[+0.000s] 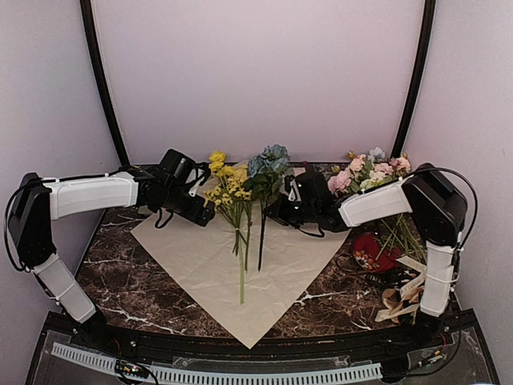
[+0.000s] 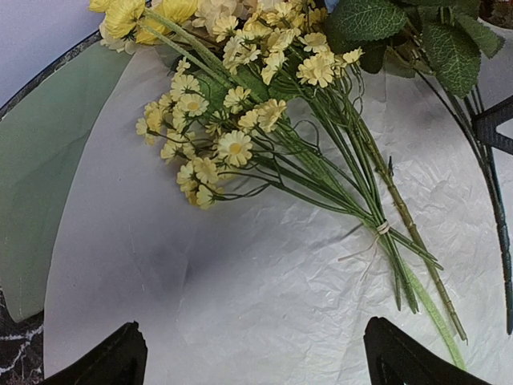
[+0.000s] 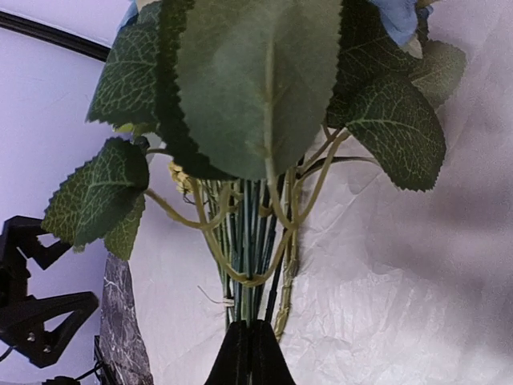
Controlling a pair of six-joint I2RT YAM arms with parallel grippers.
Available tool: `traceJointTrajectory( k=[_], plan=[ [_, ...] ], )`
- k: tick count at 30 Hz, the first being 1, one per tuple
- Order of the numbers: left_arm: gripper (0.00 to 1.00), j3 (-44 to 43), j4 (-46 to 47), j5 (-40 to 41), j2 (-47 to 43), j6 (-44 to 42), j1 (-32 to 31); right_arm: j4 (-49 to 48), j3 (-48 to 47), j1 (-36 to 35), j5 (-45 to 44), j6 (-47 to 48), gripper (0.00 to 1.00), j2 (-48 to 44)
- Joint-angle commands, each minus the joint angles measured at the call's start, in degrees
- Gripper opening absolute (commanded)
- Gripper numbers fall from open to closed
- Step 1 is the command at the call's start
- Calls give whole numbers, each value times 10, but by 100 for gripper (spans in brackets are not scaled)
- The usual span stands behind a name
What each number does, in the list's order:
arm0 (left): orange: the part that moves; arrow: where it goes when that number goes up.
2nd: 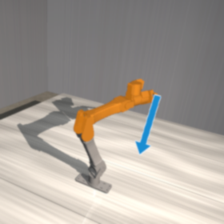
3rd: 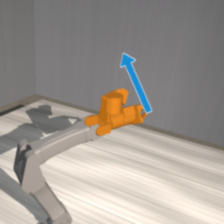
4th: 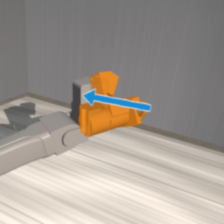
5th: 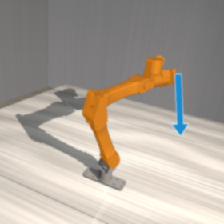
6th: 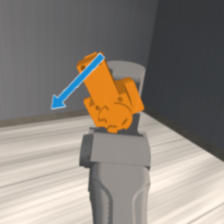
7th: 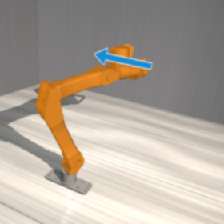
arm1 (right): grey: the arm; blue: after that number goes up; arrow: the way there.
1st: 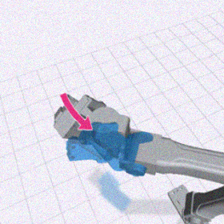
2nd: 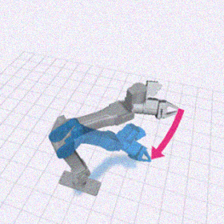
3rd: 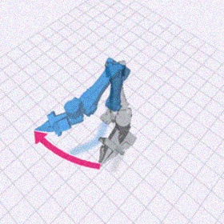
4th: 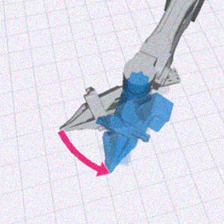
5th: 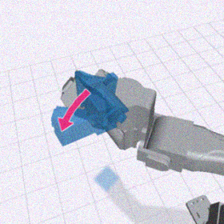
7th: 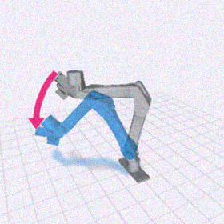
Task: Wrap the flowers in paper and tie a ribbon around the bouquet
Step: Place the fake flower on the flattened wrapping paper.
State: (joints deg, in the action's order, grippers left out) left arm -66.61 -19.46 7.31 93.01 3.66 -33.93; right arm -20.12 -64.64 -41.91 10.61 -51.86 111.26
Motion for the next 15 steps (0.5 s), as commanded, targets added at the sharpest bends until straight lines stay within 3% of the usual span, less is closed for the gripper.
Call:
traceJointTrajectory(
  k=[1,7,13,15],
  plan=[
    [98,-11,-7,2,-16,-5,3,-57,-50,-21,27,-13,0,36],
    [97,-12,-8,1,-13,-4,3,-55,-72,-25,49,-31,0,81],
    [98,-12,-8,1,-17,-5,3,39,-108,-16,45,22,0,113],
    [98,-12,-8,-3,-17,-5,3,69,-122,-14,45,45,5,117]
  ],
)
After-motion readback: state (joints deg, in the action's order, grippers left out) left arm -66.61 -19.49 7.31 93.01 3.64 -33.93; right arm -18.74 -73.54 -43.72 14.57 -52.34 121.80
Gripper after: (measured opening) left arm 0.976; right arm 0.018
